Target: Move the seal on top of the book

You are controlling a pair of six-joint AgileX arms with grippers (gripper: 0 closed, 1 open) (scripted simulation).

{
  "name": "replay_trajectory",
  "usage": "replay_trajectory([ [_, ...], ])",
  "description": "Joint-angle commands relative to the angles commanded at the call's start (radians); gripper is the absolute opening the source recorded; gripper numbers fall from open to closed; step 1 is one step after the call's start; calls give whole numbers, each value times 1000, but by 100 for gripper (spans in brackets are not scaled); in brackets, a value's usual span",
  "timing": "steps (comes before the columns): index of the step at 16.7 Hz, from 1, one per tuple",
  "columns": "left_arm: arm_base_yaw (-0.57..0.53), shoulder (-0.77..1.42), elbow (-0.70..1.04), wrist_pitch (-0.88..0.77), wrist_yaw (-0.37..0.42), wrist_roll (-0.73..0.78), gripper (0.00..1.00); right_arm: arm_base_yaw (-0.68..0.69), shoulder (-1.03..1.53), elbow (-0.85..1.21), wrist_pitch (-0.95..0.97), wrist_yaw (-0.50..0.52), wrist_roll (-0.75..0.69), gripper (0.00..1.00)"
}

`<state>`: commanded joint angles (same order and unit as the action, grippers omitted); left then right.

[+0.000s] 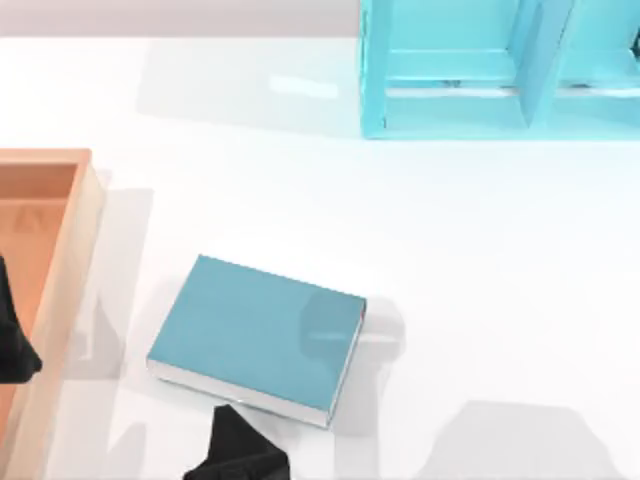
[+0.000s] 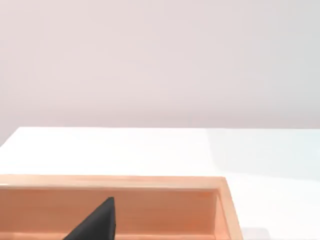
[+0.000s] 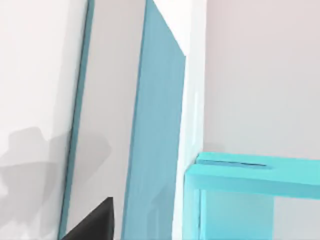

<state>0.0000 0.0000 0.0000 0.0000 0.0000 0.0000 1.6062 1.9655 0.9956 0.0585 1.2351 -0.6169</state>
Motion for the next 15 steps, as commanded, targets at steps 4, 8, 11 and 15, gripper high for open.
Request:
replay_trajectory([
  [4, 0, 0, 0, 0, 0, 0, 100, -1, 4, 0, -3, 0, 2, 100],
  [8, 0, 0, 0, 0, 0, 0, 100, -53, -56, -60, -2, -60, 21, 100],
  [11, 0, 0, 0, 0, 0, 0, 100, -179, -209, -199, -1, -204, 67, 100],
  [15, 0, 0, 0, 0, 0, 0, 100, -453, -557, -443, -7, -472, 164, 100],
])
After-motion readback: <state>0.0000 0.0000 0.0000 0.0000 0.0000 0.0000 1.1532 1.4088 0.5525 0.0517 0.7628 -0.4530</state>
